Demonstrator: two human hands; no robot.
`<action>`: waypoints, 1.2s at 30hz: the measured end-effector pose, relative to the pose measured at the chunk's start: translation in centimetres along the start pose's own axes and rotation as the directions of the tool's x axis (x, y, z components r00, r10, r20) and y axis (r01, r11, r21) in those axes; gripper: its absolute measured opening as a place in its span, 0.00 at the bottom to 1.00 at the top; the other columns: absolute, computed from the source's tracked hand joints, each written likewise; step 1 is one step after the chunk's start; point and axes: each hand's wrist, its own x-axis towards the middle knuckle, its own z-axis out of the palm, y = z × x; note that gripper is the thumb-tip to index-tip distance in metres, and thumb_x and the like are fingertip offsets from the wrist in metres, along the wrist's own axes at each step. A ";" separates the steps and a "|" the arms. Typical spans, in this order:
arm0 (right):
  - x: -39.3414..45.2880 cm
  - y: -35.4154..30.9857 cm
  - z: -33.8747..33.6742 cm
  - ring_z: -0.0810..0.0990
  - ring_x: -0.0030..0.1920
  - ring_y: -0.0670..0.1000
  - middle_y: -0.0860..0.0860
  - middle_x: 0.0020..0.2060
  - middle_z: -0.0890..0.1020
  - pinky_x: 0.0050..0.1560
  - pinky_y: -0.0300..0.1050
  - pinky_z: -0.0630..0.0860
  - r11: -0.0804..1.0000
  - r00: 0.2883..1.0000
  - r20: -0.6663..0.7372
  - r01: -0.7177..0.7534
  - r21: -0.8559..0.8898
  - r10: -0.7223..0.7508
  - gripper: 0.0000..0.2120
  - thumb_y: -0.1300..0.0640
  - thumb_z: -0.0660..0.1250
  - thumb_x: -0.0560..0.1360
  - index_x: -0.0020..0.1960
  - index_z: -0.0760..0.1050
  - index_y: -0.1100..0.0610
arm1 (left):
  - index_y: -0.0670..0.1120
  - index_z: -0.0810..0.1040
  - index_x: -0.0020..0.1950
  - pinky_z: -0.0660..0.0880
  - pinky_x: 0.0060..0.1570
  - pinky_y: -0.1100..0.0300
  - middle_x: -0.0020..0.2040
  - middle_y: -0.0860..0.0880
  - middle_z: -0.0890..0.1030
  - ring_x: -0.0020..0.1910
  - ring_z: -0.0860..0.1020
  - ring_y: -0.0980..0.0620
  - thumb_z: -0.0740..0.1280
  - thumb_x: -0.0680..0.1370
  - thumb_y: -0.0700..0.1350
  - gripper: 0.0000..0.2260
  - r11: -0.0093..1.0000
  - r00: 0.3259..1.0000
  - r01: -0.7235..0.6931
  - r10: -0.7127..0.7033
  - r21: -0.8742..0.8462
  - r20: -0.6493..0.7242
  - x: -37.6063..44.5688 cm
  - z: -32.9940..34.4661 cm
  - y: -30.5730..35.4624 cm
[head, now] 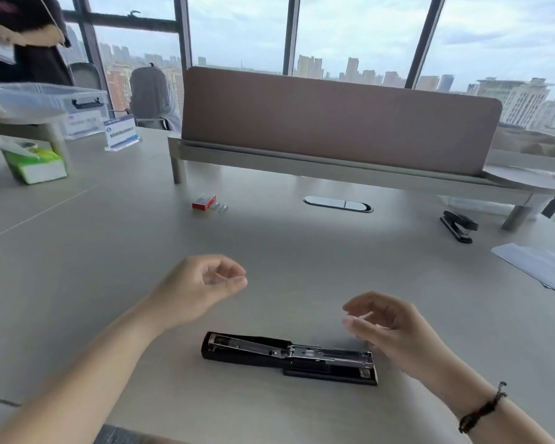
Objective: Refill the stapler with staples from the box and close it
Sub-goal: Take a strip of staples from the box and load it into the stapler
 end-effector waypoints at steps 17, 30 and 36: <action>25.5 -3.8 15.3 0.80 0.50 0.50 0.49 0.52 0.80 0.51 0.43 0.76 0.932 0.999 0.028 -0.009 -0.362 0.020 0.24 0.44 0.74 0.70 0.64 0.77 0.52 | 0.47 0.83 0.44 0.83 0.43 0.44 0.33 0.51 0.83 0.28 0.78 0.57 0.67 0.78 0.42 0.06 0.925 0.827 0.041 -0.244 -0.378 -0.507 11.6 1.4 -4.9; 35.6 -4.0 20.6 0.80 0.61 0.53 0.49 0.62 0.78 0.63 0.51 0.74 0.799 0.998 -0.009 0.045 -0.600 -0.063 0.27 0.32 0.69 0.68 0.62 0.78 0.45 | 0.49 0.82 0.44 0.82 0.47 0.42 0.35 0.52 0.83 0.38 0.82 0.51 0.67 0.78 0.43 0.06 0.834 0.754 0.031 -0.381 -0.551 -0.535 13.1 1.2 -5.7; 35.8 -3.9 20.7 0.80 0.58 0.53 0.49 0.58 0.78 0.62 0.50 0.74 0.802 0.996 -0.008 0.067 -0.594 -0.090 0.20 0.34 0.68 0.69 0.57 0.80 0.42 | 0.49 0.82 0.45 0.82 0.48 0.41 0.36 0.52 0.83 0.39 0.82 0.49 0.67 0.78 0.44 0.05 0.824 0.753 0.034 -0.394 -0.566 -0.528 13.2 1.2 -6.0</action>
